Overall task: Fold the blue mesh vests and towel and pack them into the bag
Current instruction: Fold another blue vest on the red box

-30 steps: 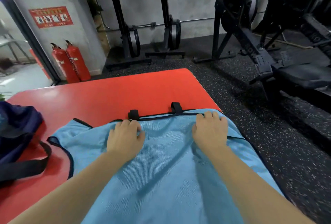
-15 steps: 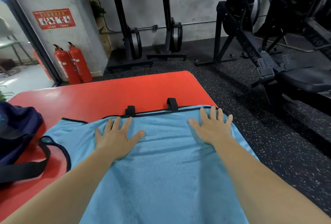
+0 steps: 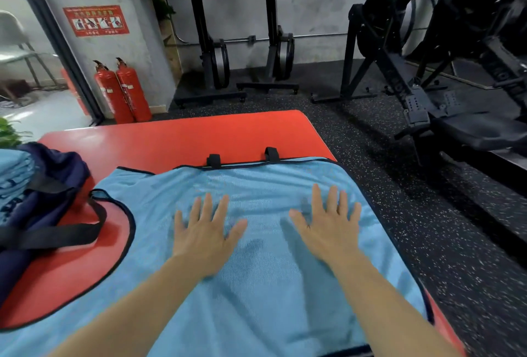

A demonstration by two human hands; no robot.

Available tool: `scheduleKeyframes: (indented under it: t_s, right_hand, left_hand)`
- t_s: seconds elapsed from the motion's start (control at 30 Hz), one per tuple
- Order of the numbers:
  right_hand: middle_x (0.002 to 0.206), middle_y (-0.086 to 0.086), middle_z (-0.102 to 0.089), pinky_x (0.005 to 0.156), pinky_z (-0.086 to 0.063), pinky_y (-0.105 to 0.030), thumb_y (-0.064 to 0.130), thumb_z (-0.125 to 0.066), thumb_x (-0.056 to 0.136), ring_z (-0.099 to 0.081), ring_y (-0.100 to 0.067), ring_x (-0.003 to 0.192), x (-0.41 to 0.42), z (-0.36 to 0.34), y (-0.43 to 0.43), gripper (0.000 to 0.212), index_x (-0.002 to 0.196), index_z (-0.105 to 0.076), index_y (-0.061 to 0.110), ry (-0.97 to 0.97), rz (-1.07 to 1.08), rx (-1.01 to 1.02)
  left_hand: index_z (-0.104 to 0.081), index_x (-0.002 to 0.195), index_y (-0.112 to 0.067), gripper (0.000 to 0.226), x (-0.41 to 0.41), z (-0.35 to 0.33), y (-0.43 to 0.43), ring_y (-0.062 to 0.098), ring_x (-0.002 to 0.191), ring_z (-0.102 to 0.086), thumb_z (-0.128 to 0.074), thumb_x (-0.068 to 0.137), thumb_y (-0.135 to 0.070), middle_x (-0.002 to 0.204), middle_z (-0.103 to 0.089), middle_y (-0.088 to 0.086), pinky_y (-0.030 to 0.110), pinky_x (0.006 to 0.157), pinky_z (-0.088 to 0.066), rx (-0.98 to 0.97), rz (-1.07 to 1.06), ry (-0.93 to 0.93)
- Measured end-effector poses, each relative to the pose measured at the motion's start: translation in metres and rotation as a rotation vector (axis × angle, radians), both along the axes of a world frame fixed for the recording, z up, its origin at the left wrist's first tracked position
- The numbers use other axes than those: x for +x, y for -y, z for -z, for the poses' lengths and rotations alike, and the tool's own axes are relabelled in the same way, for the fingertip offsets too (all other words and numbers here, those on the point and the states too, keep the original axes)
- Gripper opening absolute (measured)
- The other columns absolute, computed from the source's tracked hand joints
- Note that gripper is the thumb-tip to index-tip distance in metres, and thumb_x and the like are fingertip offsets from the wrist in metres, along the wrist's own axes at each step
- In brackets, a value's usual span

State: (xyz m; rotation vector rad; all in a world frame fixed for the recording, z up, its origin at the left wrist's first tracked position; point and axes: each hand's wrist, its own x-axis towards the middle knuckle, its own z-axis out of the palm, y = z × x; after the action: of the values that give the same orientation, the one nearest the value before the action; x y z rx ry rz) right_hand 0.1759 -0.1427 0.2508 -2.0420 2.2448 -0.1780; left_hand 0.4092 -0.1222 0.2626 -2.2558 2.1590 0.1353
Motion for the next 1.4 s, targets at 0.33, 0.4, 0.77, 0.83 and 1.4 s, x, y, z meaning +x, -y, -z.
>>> scheduleKeyframes:
  t_s: [0.33, 0.4, 0.77, 0.83, 1.4]
  right_hand:
    - [0.162, -0.015, 0.008, 0.114, 0.005, -0.064, 0.081, -0.003, 0.083, 0.011, -0.035, 0.148, -0.036, 0.0, -0.081, 0.091, 0.156, 0.004, 0.026, -0.036, 0.14, 0.115]
    - [0.162, -0.016, 0.007, 0.114, 0.006, -0.064, 0.081, -0.005, 0.083, 0.011, -0.036, 0.148, -0.031, -0.005, -0.093, 0.092, 0.156, 0.004, 0.025, -0.029, 0.129, 0.093]
    - [0.162, -0.006, 0.019, 0.113, 0.007, -0.064, 0.086, -0.007, 0.08, 0.019, -0.032, 0.147, -0.024, 0.003, -0.149, 0.091, 0.154, 0.01, 0.035, -0.016, 0.044, 0.162]
    - [0.162, -0.006, 0.02, 0.113, 0.007, -0.065, 0.086, -0.006, 0.08, 0.02, -0.033, 0.147, -0.023, 0.002, -0.15, 0.091, 0.154, 0.011, 0.035, -0.014, 0.043, 0.157]
    - [0.161, -0.006, 0.021, 0.112, 0.009, -0.065, 0.088, -0.004, 0.077, 0.021, -0.034, 0.147, -0.023, 0.001, -0.149, 0.092, 0.153, 0.013, 0.038, -0.041, 0.05, 0.178]
  left_hand:
    - [0.019, 0.15, -0.044, 0.103, 0.022, 0.004, -0.082, 0.02, 0.149, 0.021, 0.008, 0.061, -0.094, 0.162, 0.021, -0.005, 0.065, 0.114, 0.006, 0.105, 0.076, 0.102]
    - [0.018, 0.151, -0.045, 0.102, 0.021, -0.001, -0.091, 0.02, 0.149, 0.02, 0.01, 0.061, -0.093, 0.162, 0.019, -0.004, 0.065, 0.114, 0.005, 0.107, 0.077, 0.099]
    - [0.016, 0.15, -0.046, 0.112, 0.019, 0.004, -0.148, 0.02, 0.148, 0.024, 0.002, 0.053, -0.1, 0.162, 0.019, -0.005, 0.065, 0.113, 0.009, 0.118, 0.114, 0.054]
    - [0.016, 0.15, -0.046, 0.11, 0.018, 0.004, -0.149, 0.019, 0.148, 0.024, -0.003, 0.056, -0.101, 0.162, 0.019, -0.005, 0.065, 0.113, 0.009, 0.102, 0.11, 0.046]
    - [0.015, 0.151, -0.045, 0.108, 0.017, 0.001, -0.15, 0.022, 0.148, 0.024, -0.008, 0.062, -0.101, 0.163, 0.018, -0.005, 0.067, 0.113, 0.008, 0.106, 0.108, 0.061]
